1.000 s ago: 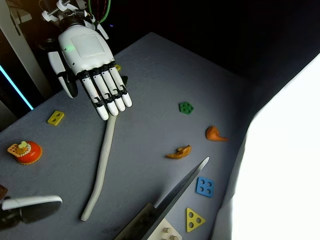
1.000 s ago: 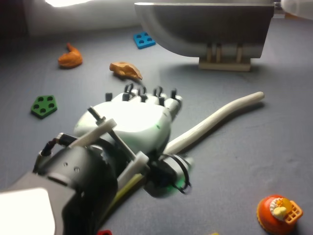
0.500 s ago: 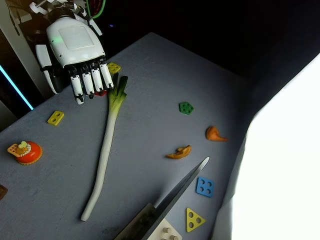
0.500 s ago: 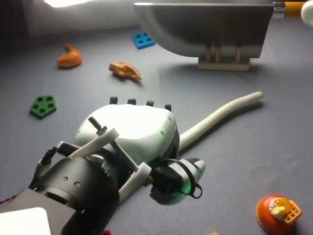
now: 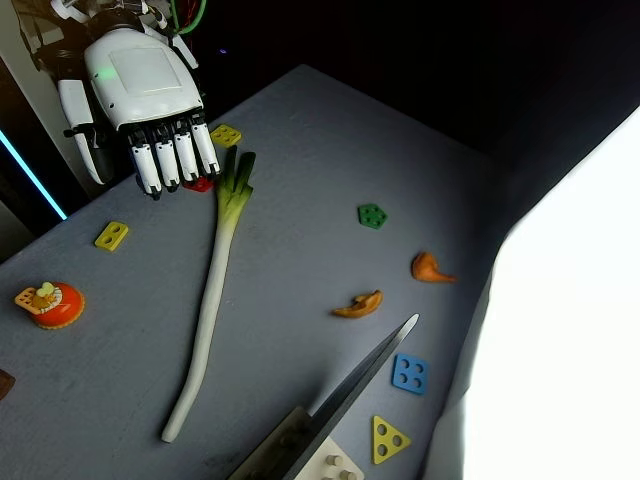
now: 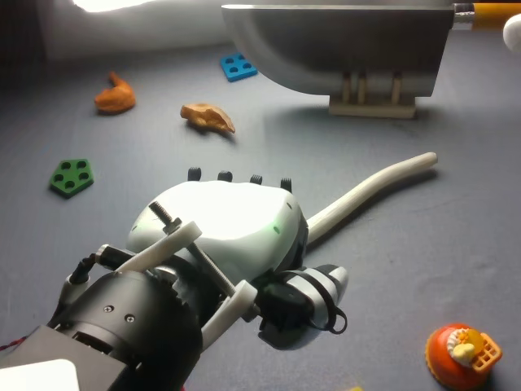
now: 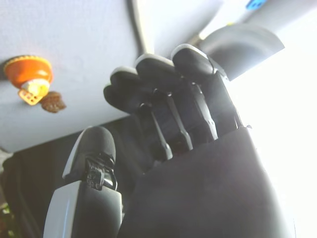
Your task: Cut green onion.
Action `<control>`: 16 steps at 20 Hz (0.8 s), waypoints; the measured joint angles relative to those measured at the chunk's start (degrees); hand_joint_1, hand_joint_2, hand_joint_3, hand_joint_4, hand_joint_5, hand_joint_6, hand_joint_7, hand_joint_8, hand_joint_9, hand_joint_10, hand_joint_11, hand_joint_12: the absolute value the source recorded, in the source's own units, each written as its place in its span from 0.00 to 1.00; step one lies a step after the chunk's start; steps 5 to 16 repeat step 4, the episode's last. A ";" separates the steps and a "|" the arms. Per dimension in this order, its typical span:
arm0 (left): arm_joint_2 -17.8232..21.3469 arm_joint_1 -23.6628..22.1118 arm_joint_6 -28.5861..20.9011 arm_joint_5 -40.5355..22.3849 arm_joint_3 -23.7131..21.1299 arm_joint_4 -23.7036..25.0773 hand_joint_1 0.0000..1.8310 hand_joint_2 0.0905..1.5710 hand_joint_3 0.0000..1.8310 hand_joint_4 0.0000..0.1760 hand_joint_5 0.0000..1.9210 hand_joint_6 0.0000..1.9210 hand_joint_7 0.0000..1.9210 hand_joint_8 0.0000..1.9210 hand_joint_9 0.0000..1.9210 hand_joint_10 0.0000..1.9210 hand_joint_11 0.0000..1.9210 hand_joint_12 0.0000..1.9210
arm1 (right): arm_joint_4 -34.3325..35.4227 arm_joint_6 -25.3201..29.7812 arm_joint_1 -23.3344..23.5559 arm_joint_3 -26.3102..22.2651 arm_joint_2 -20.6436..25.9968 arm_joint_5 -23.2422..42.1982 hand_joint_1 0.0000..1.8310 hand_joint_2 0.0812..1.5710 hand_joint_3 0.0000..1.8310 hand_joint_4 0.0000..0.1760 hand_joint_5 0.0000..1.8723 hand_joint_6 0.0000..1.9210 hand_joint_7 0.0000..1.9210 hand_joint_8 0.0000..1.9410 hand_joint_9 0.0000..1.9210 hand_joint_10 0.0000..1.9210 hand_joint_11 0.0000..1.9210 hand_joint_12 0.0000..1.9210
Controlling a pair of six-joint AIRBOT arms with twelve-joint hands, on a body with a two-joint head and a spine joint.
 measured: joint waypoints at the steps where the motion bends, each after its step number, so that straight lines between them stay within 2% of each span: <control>1: 0.00 0.31 0.04 -0.02 0.00 0.24 0.15 0.89 0.00 0.00 0.36 0.78 0.43 0.80 0.35 0.92 0.21 1.00 | -0.22 0.00 0.00 0.00 0.00 0.00 0.01 0.81 0.00 0.00 0.57 0.98 0.63 1.00 0.67 1.00 0.67 1.00; 3: 0.00 1.05 0.00 0.09 -0.02 0.13 0.18 0.88 0.00 0.00 0.36 0.75 0.43 0.81 0.35 0.93 0.21 1.00 | -0.83 0.00 0.00 0.00 0.00 -0.02 0.01 0.80 0.00 0.00 0.57 0.97 0.63 0.99 0.66 1.00 0.66 1.00; 16: 0.00 1.16 -0.04 0.15 -0.02 -0.20 0.18 0.89 0.00 0.00 0.36 0.75 0.42 0.81 0.34 0.93 0.21 1.00 | -1.33 0.02 0.00 0.00 0.00 0.00 0.02 0.80 0.00 0.00 0.57 0.98 0.63 1.00 0.66 1.00 0.67 1.00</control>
